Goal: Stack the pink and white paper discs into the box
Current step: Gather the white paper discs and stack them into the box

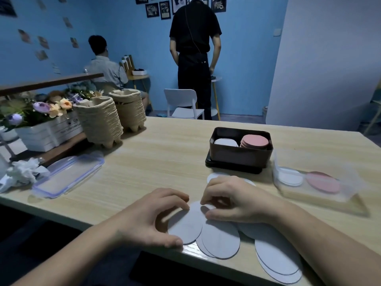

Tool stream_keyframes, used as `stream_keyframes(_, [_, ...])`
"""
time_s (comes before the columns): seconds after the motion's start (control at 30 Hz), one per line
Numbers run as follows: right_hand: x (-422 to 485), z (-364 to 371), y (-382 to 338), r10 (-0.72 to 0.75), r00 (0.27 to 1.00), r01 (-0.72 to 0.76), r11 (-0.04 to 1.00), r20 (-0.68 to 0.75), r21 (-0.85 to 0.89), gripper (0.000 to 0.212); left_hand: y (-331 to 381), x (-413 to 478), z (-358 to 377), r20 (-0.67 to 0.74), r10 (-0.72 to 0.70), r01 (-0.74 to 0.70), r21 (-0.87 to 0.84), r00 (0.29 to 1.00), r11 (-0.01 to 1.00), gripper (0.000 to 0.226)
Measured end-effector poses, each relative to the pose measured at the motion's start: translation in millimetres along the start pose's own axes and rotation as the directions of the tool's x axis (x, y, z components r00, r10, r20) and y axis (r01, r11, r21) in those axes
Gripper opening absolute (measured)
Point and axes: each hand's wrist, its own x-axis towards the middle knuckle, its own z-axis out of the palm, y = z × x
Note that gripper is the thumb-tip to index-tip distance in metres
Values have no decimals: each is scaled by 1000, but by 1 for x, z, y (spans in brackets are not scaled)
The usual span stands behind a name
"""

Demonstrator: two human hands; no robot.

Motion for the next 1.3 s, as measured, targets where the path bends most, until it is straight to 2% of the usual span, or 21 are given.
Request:
stream_keyframes(0.1, [-1,-4,-3,33,998,-34,999,56,12,33,1,1,1,-15,-13,13,12,1000,1000,68])
stream_keyframes(0.27, [-2,-7,-5,41,993,-43,999,106,16,39,-1,4,5,-89,-50,50,1,995,999,63])
stream_keyframes(0.47, [-5,-9,-10,97,957,-100,995,274,-2,71,-3,5,10,-147,-67,61,-43,987,997,62])
stream_keyframes(0.53, [-5,-9,-11,96,949,-100,995,300,-1,71,-3,5,10,-150,-71,65,-43,986,997,62])
stream_keyframes(0.7, [-3,-7,-10,40,969,-49,998,243,30,57,-1,3,7,-175,-97,89,-50,980,995,63])
stream_keyframes(0.83, [-2,-4,-6,20,977,-34,997,210,62,55,-1,0,9,-239,-113,94,-86,964,992,56])
stream_keyframes(0.93, [-2,-1,-2,53,982,-57,998,183,19,57,-1,-1,9,-258,-119,100,-85,959,991,55])
stream_keyframes(1.03, [-1,1,2,122,988,-120,992,97,-27,55,-1,0,9,-263,-123,108,-71,957,992,57])
stream_keyframes(1.13, [0,1,7,86,996,-86,996,28,-12,45,0,0,10,-287,-133,117,-71,949,991,59])
stream_keyframes(1.2, [-2,-4,7,81,995,-82,996,60,29,46,1,-1,11,-304,-148,132,-74,941,989,60])
stream_keyframes(1.3, [-7,-12,6,104,973,-112,993,205,30,73,1,-2,11,-332,-162,144,-76,929,987,56])
